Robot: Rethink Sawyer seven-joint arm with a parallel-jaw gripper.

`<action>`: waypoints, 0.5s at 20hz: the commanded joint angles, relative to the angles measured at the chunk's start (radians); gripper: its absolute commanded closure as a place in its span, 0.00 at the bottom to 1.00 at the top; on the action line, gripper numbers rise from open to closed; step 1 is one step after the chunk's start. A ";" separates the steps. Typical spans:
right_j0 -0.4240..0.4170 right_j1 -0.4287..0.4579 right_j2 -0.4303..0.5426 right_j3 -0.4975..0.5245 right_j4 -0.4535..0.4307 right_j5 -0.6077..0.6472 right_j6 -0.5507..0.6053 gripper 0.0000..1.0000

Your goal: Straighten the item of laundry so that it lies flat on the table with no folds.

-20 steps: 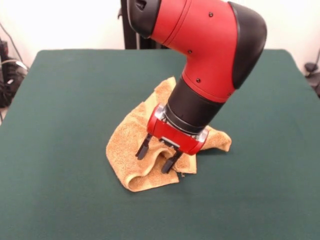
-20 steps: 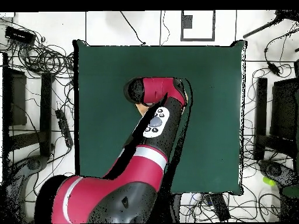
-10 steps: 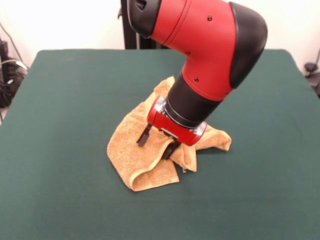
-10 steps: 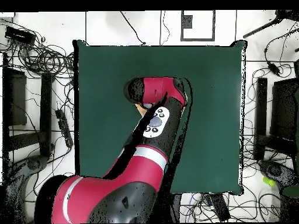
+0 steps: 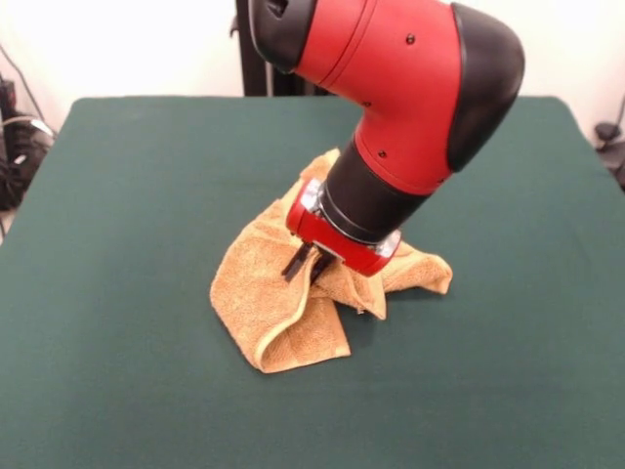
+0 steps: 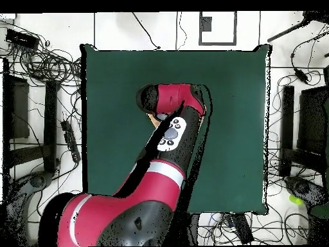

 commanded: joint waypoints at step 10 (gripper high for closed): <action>-0.068 -0.144 0.224 0.261 0.052 -0.080 0.035 1.00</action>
